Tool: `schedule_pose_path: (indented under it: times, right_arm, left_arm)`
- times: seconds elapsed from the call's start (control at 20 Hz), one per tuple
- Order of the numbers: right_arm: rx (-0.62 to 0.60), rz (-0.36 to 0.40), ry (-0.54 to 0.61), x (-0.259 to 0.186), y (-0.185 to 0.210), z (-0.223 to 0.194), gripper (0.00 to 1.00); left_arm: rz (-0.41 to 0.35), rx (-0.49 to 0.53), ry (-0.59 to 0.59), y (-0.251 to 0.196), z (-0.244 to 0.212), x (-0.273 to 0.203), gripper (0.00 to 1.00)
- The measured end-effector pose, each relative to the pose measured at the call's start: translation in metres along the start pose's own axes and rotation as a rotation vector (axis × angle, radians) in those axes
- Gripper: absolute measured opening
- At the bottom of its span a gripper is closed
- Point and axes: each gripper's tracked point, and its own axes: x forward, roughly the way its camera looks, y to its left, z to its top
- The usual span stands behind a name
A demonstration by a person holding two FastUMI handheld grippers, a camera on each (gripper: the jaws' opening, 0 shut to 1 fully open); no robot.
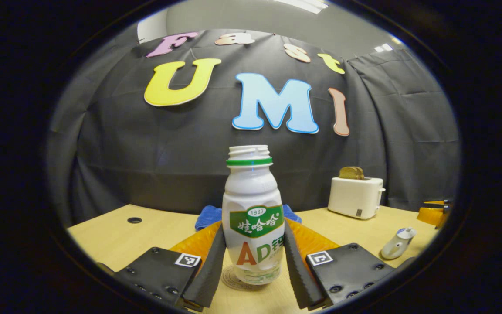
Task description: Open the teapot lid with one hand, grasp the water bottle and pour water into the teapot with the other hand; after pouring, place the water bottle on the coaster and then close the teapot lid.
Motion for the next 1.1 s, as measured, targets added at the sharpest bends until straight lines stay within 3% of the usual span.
schedule_pose_path:
  times: [0.05, 0.2, 0.25, 0.35, 0.45, 0.5, 0.75, 0.85, 0.9, 1.1]
  right_arm:
    - [-0.001, 0.008, -0.003, -0.001, 0.002, 0.001, 0.49]
    - [-0.014, 0.005, -0.009, -0.002, 0.001, 0.002, 0.49]
    - [-0.013, 0.004, -0.008, -0.002, 0.0, 0.002, 0.49]
    - [-0.011, 0.004, -0.007, -0.001, 0.001, 0.002, 0.49]
    - [-0.017, 0.008, -0.006, -0.001, 0.003, 0.001, 0.49]
    - [-0.02, 0.012, -0.002, -0.001, 0.004, 0.0, 0.49]
    - [-0.038, 0.023, 0.008, -0.001, 0.009, -0.004, 0.49]
    - [-0.04, 0.024, 0.0, -0.002, 0.009, -0.002, 0.49]
    - [-0.042, 0.025, -0.002, -0.002, 0.01, -0.002, 0.49]
    - [-0.041, 0.035, 0.008, -0.002, 0.012, -0.005, 0.49]
  left_arm:
    - [0.003, 0.006, 0.017, 0.001, -0.006, 0.008, 0.74]
    - [0.033, 0.095, 0.085, 0.009, -0.037, 0.026, 0.78]
    - [0.046, 0.121, 0.096, 0.012, -0.041, 0.028, 0.7]
    - [0.038, 0.12, 0.096, 0.01, -0.04, 0.028, 0.8]
    - [0.028, 0.108, 0.101, 0.01, -0.041, 0.028, 0.74]
    - [0.028, 0.104, 0.1, 0.01, -0.041, 0.028, 0.79]
    - [0.039, 0.119, 0.113, 0.011, -0.049, 0.028, 0.75]
    - [0.078, 0.146, 0.117, 0.021, -0.046, 0.025, 1.0]
    - [0.077, 0.144, 0.118, 0.018, -0.047, 0.023, 0.89]
    - [0.1, 0.1, 0.096, 0.024, -0.037, 0.015, 0.92]
